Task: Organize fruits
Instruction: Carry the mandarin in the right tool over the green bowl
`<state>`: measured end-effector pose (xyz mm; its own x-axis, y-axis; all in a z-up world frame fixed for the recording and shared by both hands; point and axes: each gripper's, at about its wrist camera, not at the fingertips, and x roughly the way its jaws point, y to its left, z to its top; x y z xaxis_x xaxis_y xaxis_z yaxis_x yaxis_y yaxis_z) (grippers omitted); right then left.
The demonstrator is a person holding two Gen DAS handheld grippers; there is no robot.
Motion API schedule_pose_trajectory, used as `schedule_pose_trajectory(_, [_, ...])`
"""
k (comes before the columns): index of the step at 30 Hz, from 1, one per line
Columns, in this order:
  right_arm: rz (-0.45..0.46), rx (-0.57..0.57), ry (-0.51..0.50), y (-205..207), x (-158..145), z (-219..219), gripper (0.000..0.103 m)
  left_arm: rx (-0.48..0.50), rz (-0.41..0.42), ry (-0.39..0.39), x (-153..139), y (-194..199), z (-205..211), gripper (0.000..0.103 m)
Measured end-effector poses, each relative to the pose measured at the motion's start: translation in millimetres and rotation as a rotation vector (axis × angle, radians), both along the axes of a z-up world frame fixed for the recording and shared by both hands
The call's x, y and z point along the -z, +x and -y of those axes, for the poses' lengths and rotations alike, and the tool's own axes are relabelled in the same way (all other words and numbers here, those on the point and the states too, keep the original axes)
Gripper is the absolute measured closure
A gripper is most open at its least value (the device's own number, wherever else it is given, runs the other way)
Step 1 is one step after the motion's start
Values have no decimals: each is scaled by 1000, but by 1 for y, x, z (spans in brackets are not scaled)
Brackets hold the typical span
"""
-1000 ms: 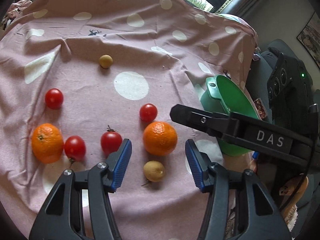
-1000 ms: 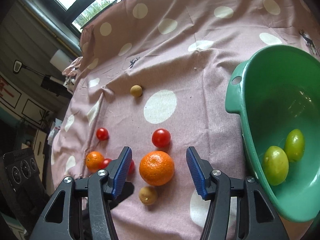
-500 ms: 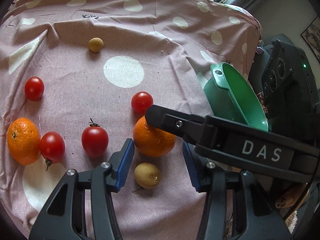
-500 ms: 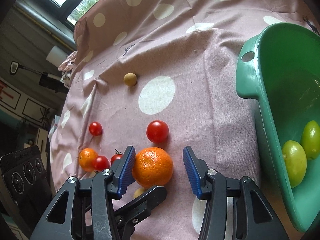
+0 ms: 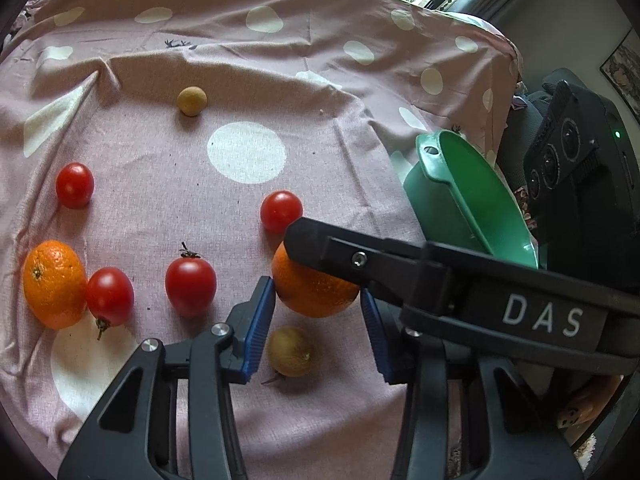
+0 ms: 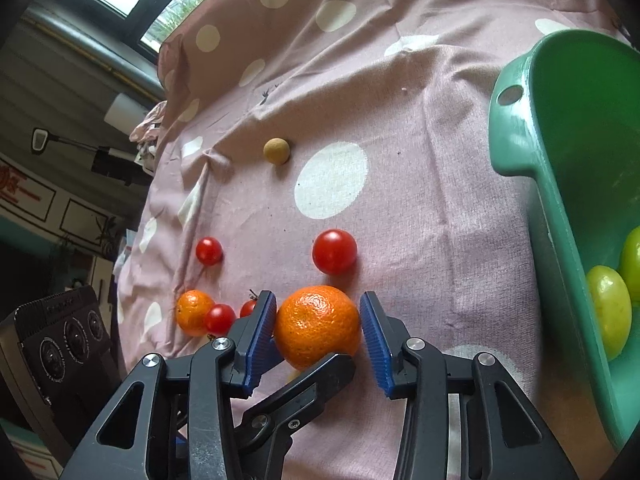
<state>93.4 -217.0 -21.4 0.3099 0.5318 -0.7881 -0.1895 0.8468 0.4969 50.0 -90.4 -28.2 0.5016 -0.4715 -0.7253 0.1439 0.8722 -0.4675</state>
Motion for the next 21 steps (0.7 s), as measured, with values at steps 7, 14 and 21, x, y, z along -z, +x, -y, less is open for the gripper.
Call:
schedule_pose_trajectory(7, [103,-13,17,-13,-35,2,58,-14,94,8,-32,-14,2,59])
schedule_pose_trajectory(14, [199,-9,30,-25,-66,12,58,-1,175,33,-63,-23,18,60])
schedule_pose_trajectory(21, [270,32,36,-33,-89,38,57,39,237,58,-84,-24,48,59])
